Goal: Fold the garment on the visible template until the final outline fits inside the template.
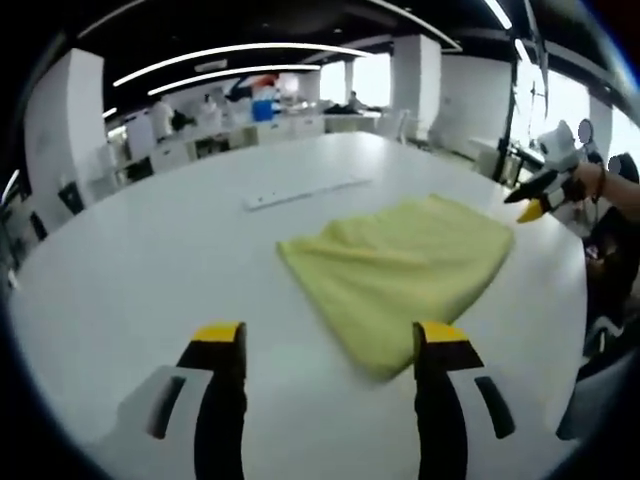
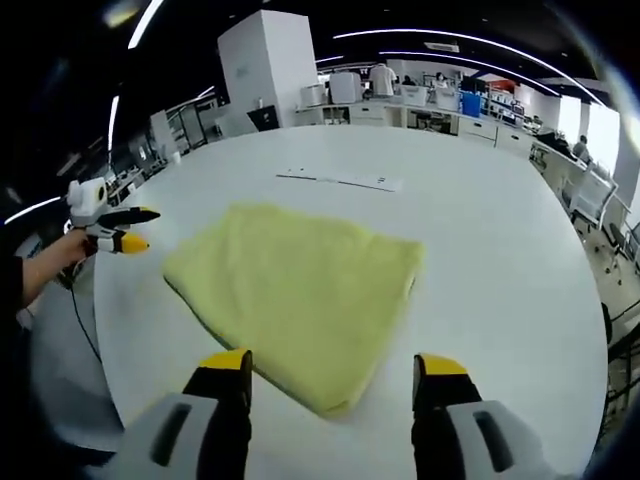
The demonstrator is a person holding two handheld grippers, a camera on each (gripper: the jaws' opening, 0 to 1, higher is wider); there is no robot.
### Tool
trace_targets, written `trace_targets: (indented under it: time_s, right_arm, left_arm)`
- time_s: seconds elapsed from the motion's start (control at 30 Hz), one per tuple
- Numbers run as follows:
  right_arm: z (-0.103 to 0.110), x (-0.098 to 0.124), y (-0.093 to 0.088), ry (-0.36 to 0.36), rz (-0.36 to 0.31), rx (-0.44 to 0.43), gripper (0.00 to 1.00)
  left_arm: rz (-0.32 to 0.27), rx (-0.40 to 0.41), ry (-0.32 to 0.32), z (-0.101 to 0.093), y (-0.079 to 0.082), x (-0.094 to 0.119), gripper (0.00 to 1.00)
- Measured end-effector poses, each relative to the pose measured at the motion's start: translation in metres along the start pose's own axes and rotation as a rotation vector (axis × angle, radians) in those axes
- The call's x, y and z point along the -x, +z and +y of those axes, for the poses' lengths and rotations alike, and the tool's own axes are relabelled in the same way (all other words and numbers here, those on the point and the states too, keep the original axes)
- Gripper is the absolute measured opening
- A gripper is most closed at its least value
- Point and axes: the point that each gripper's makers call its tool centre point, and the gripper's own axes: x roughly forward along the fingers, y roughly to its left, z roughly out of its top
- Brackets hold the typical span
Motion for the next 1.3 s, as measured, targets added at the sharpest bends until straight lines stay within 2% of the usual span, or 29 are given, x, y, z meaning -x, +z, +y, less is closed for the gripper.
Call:
trace_targets:
  time_s: [0.33, 0.43, 0.53, 0.67, 0.8, 0.97, 1.13, 1.3]
  right_arm:
    - [0.01, 0.003, -0.016, 0.034, 0.0, -0.007, 0.45]
    - [0.013, 0.002, -0.021, 0.048, -0.008, -0.003, 0.44]
    - [0.012, 0.001, -0.027, 0.045, -0.005, 0.006, 0.42]
    - [0.008, -0.002, -0.036, 0.035, 0.009, 0.008, 0.38]
    - [0.005, -0.004, -0.042, 0.024, -0.001, -0.026, 0.33]
    - [0.001, -0.007, -0.046, 0.005, -0.011, -0.047, 0.22]
    - [0.001, -0.009, -0.05, 0.006, -0.007, -0.057, 0.15]
    - [0.003, -0.011, -0.052, 0.022, -0.017, -0.087, 0.09]
  left_arm:
    - [0.027, 0.013, -0.029, -0.012, -0.018, 0.0, 0.48]
    - [0.034, 0.026, -0.027, -0.014, -0.025, -0.001, 0.47]
    - [0.041, 0.029, -0.032, -0.016, -0.03, -0.002, 0.47]
    - [0.055, 0.043, -0.041, -0.02, -0.038, -0.003, 0.42]
    - [0.067, 0.055, -0.051, -0.024, -0.046, -0.006, 0.38]
    - [0.055, 0.072, -0.058, -0.029, -0.049, -0.008, 0.32]
    - [0.054, 0.055, -0.063, -0.031, -0.052, -0.01, 0.24]
    - [0.054, 0.067, -0.068, -0.031, -0.054, -0.012, 0.22]
